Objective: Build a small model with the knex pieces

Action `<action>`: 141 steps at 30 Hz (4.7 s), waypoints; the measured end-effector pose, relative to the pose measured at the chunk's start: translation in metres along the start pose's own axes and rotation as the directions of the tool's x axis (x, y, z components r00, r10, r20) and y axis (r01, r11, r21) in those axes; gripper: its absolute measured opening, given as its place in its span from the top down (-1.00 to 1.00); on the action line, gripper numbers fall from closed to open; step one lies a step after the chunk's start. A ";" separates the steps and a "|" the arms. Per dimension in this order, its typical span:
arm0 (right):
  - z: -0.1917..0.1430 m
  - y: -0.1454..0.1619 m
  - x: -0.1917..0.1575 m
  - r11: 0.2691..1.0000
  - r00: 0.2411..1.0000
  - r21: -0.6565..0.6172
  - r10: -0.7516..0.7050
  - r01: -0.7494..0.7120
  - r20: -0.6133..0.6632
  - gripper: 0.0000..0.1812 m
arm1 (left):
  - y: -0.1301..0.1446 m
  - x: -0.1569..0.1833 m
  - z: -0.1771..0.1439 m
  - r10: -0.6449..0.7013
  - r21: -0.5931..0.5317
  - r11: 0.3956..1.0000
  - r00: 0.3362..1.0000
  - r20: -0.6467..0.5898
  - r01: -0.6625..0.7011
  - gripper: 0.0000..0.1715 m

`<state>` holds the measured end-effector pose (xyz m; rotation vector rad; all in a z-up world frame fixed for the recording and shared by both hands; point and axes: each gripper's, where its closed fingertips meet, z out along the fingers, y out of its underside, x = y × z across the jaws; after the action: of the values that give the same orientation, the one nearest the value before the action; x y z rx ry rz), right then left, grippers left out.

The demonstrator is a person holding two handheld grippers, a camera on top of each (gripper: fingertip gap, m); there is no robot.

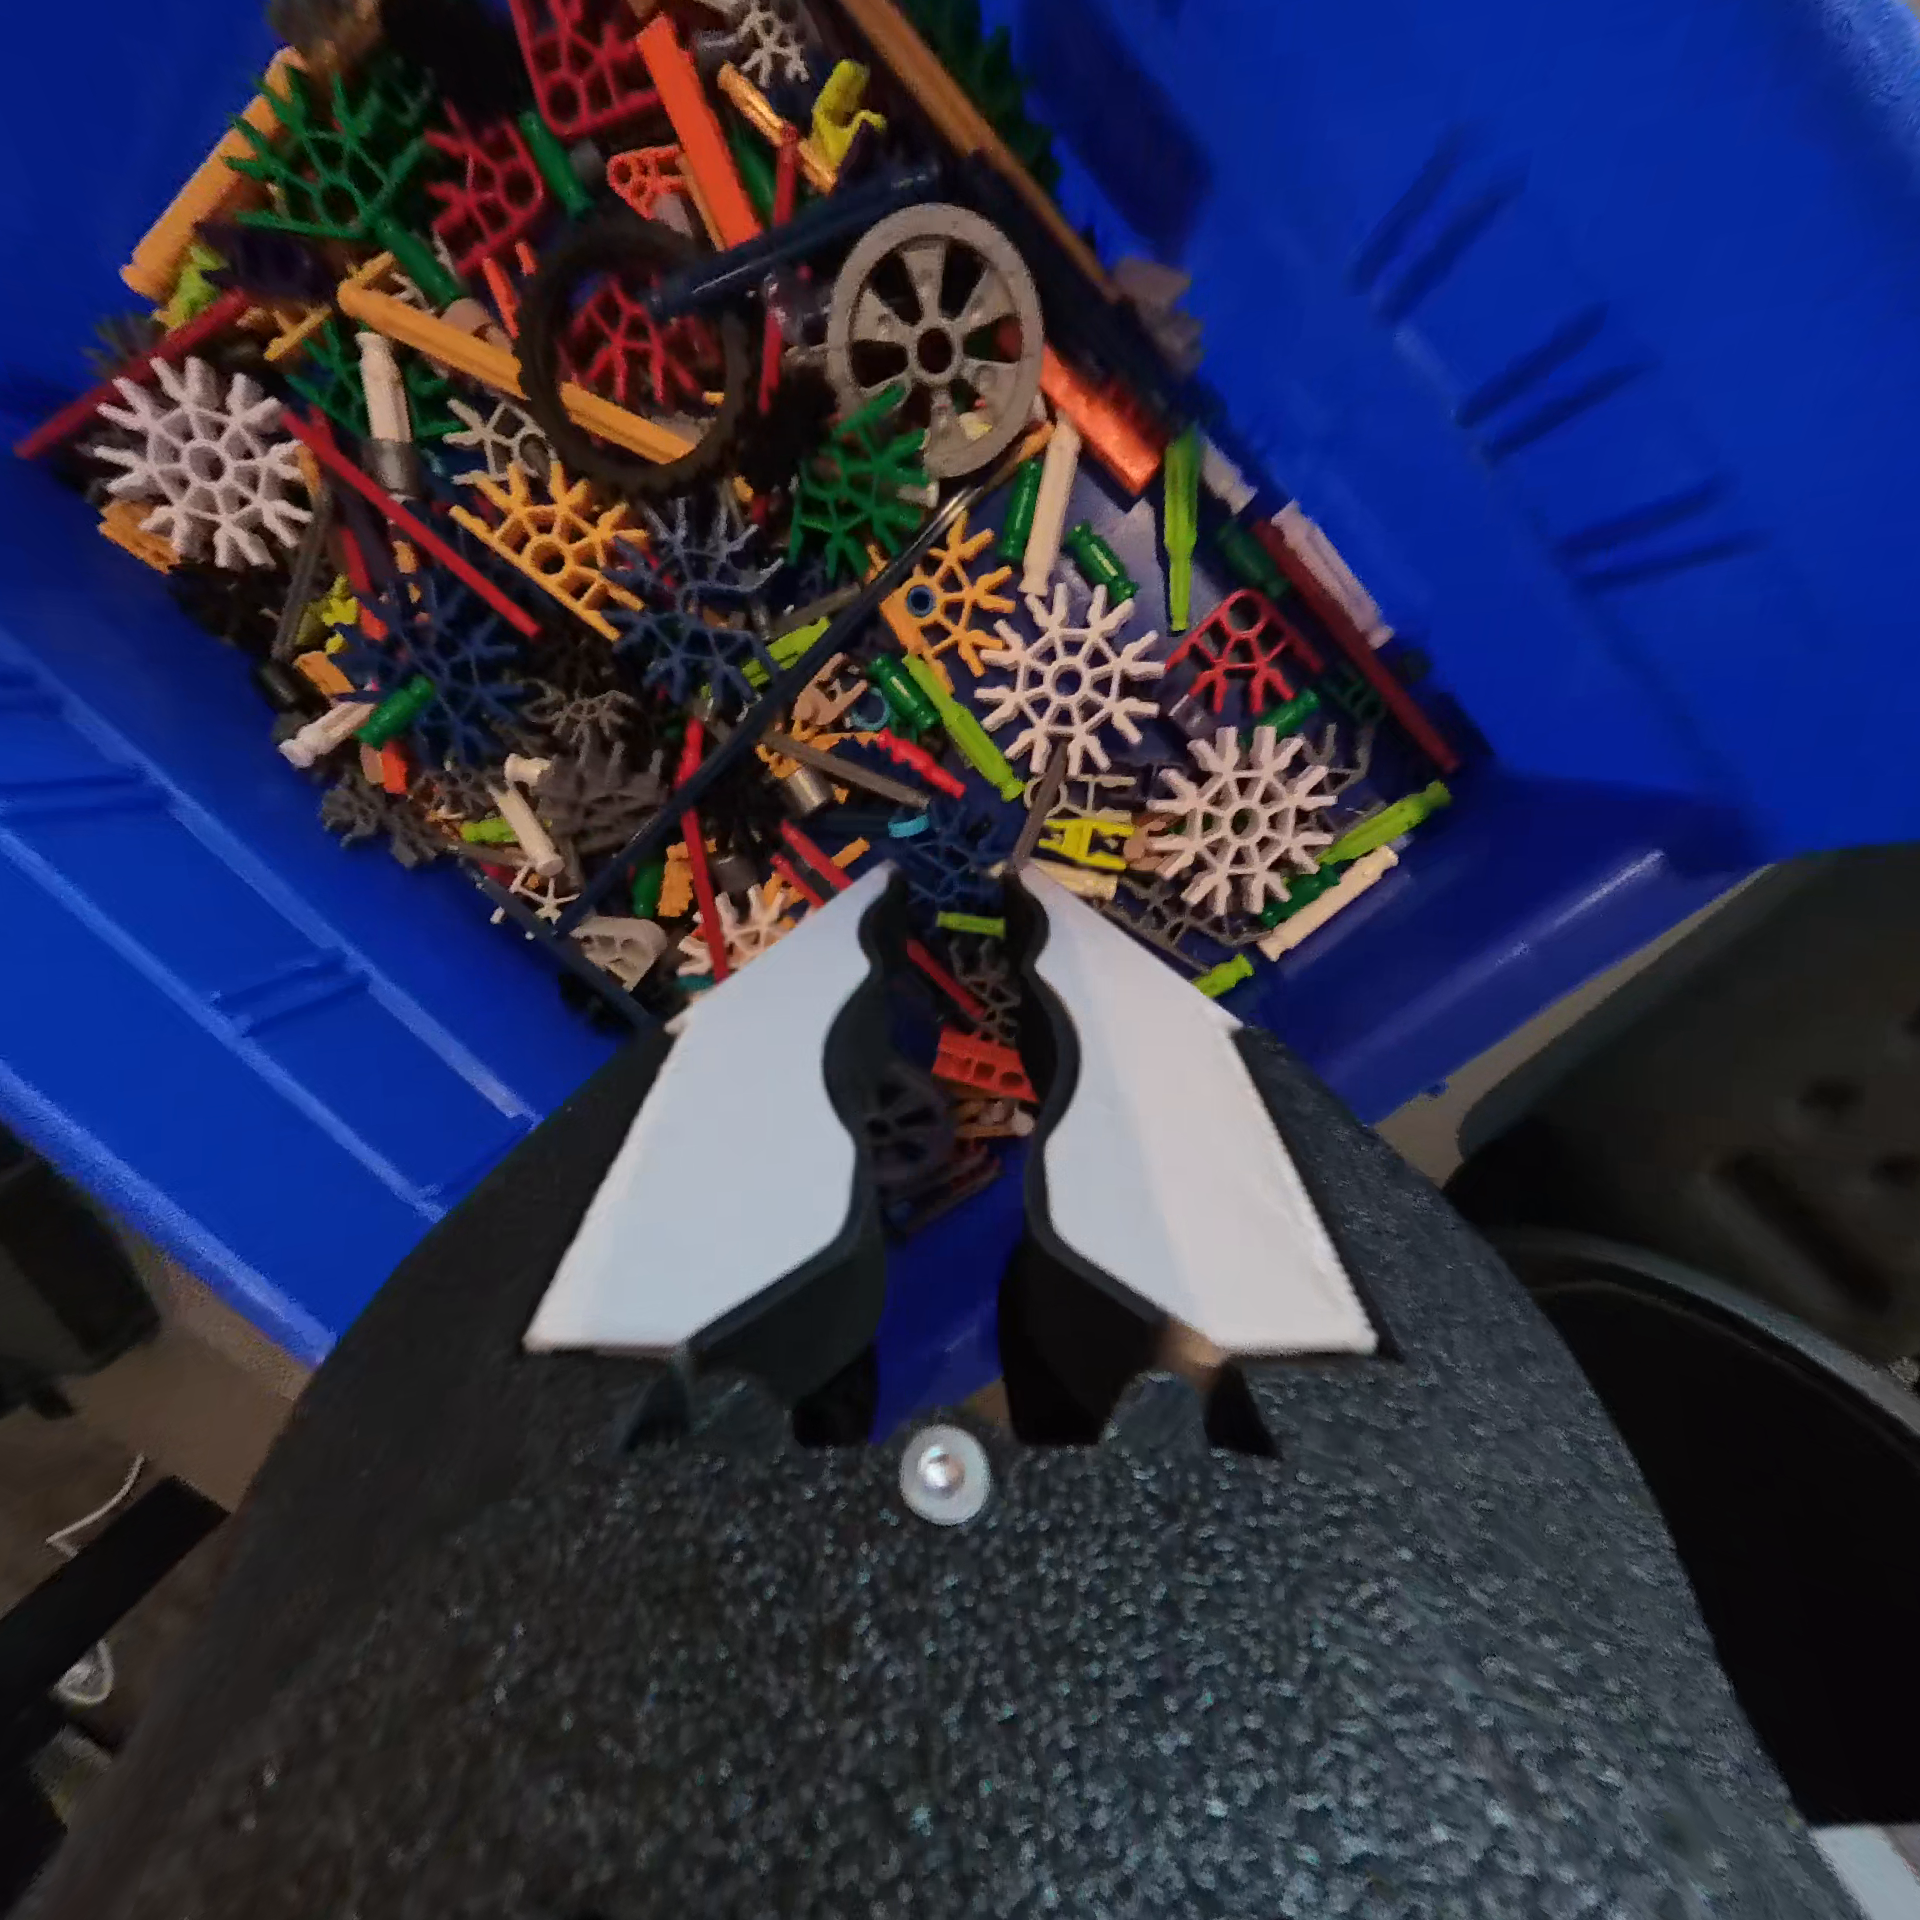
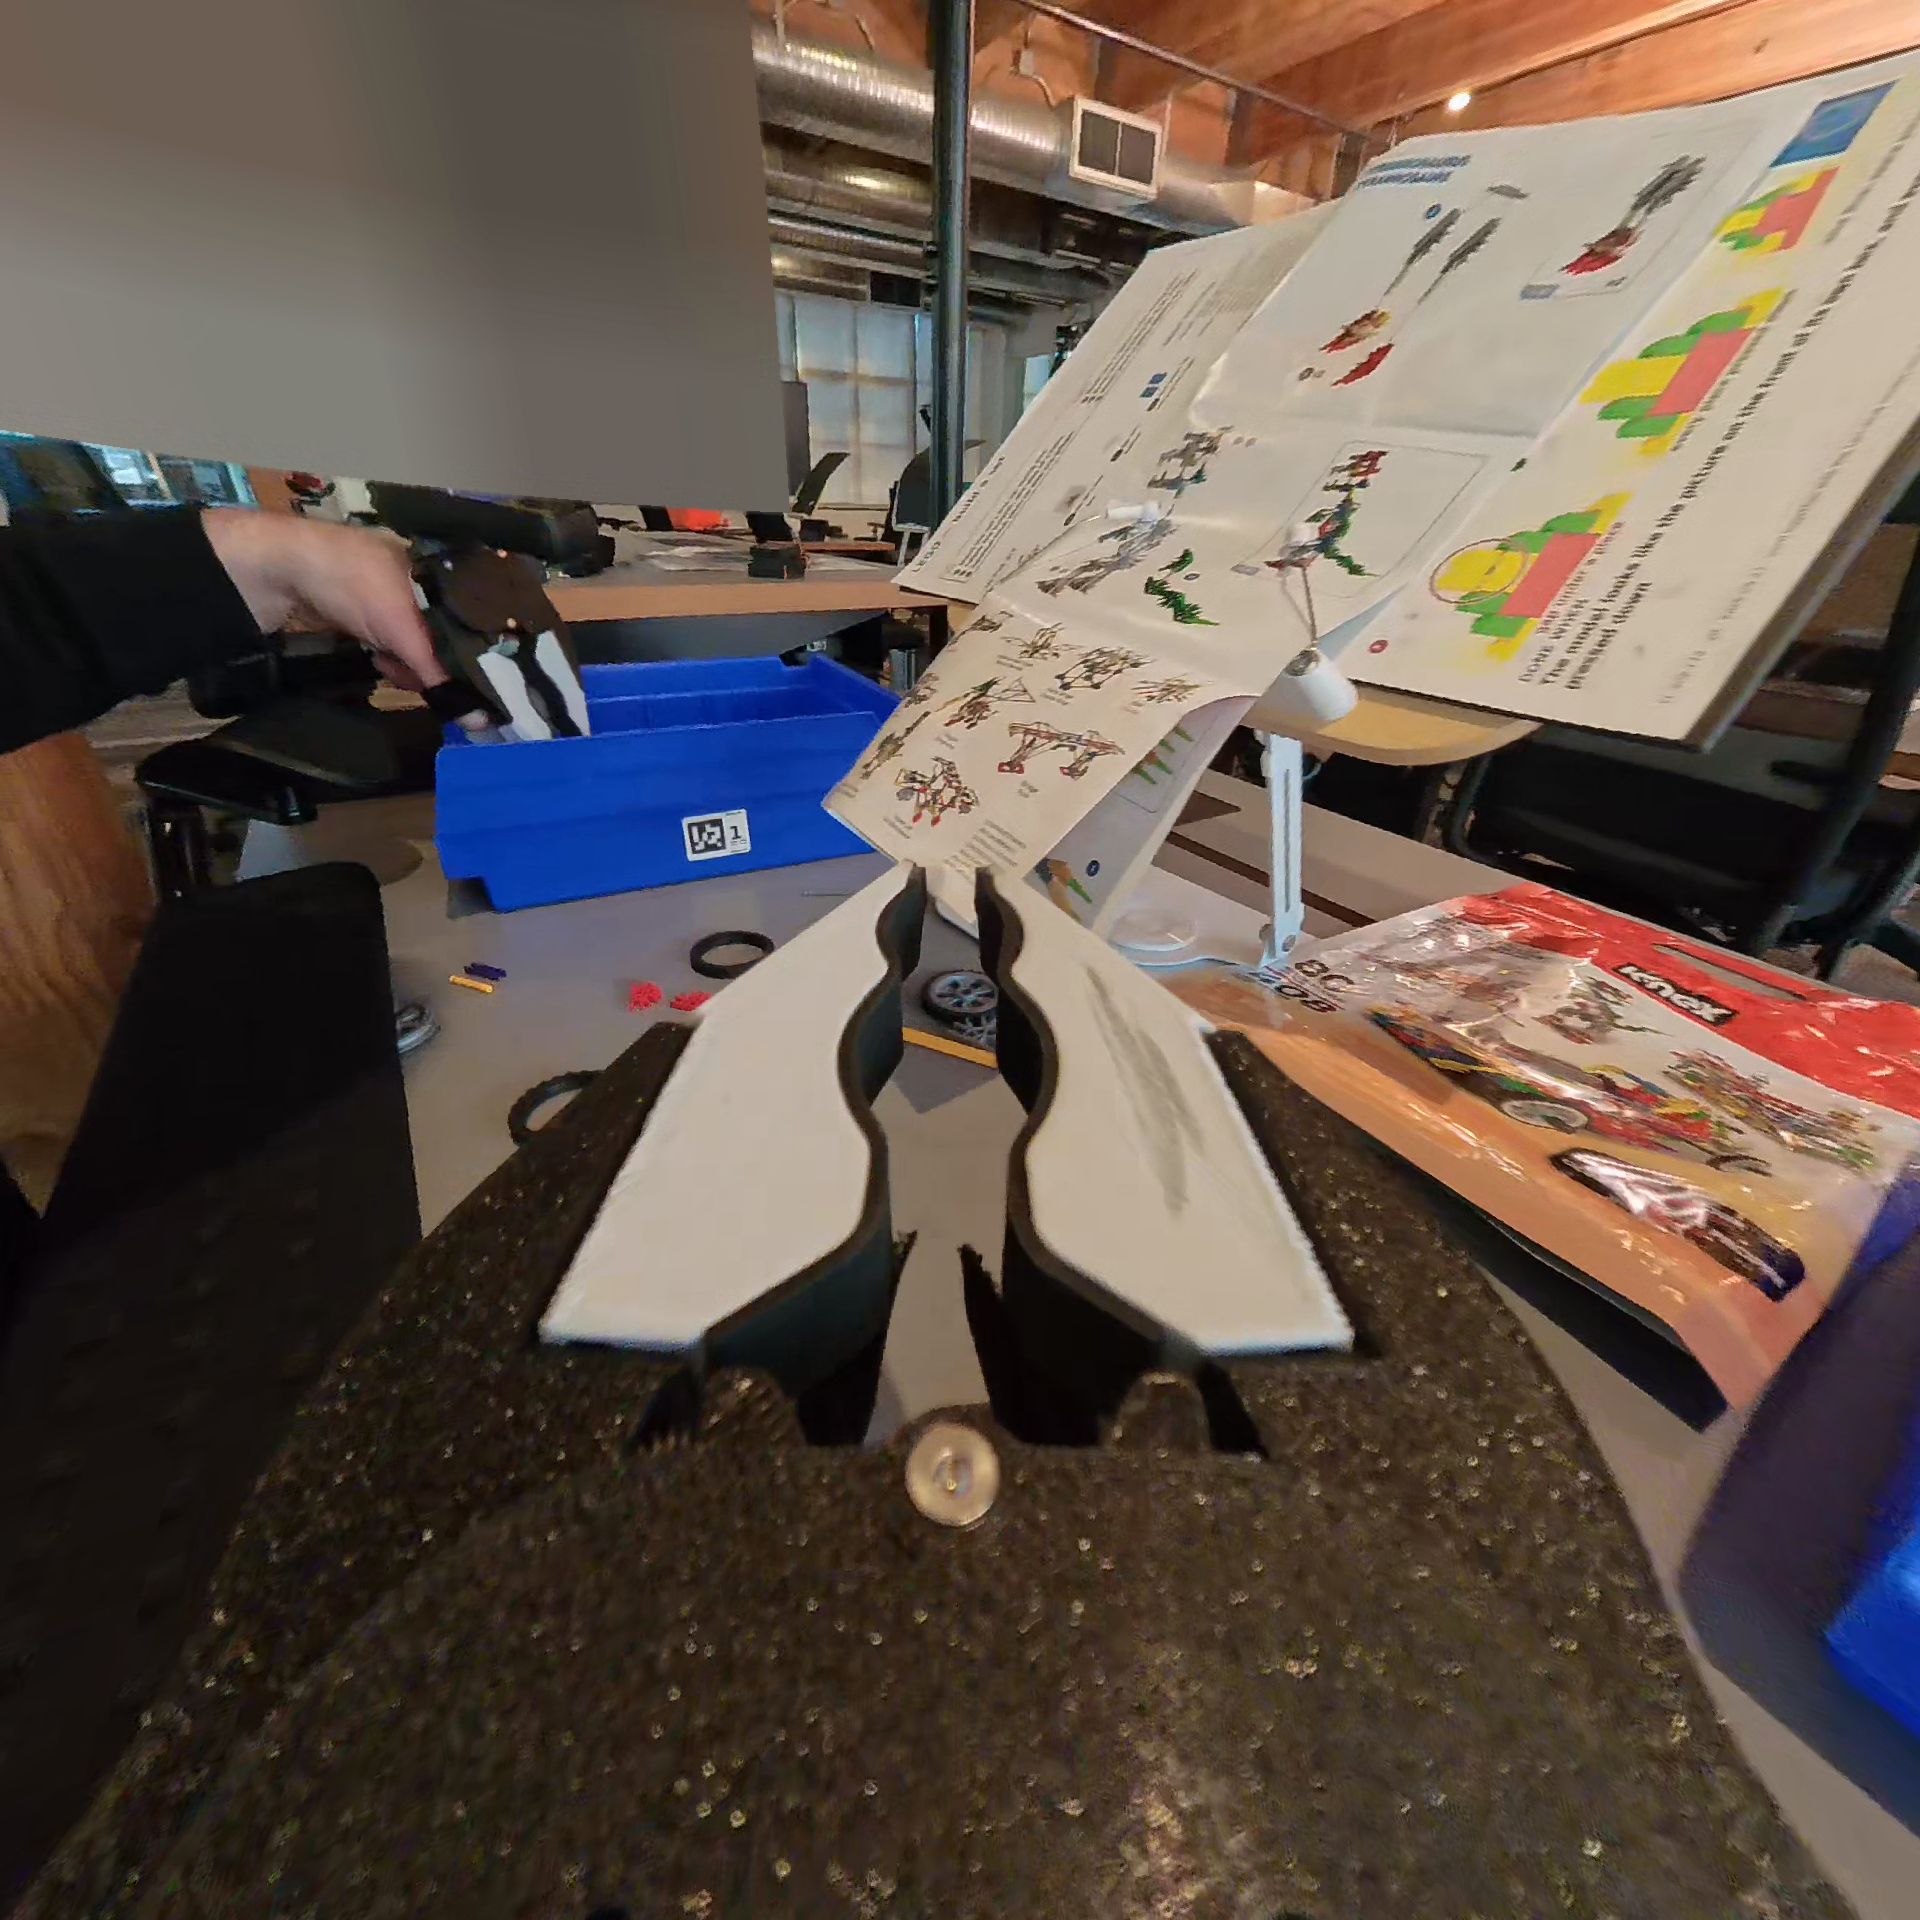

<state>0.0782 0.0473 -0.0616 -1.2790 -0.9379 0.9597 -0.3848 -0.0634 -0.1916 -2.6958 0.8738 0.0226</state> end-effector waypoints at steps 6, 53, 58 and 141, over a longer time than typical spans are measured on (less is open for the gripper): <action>0.024 0.009 -0.017 0.999 0.998 -0.040 -0.012 0.014 0.055 0.90 | 0.013 -0.004 -0.003 0.040 -0.056 0.998 0.999 -0.028 -0.042 0.66; 0.039 0.050 -0.024 0.986 0.994 -0.166 -0.016 0.034 0.110 0.89 | -0.045 -0.044 0.029 0.214 -0.145 0.959 0.957 -0.195 -0.244 0.93; 0.039 0.047 -0.026 0.986 0.992 -0.159 -0.024 0.043 0.125 0.89 | -0.048 -0.046 0.014 0.208 -0.099 0.969 0.964 -0.167 -0.226 0.73; 0.073 0.162 -0.062 0.604 0.883 -0.645 -0.300 0.469 0.361 0.74 | -0.107 -0.085 0.072 0.117 -0.053 0.991 0.989 -0.089 -0.122 0.68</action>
<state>-0.0194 0.0205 -0.2204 -1.5217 -1.8144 0.3619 -0.3871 0.0885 -0.2211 -2.7120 1.0752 -0.0427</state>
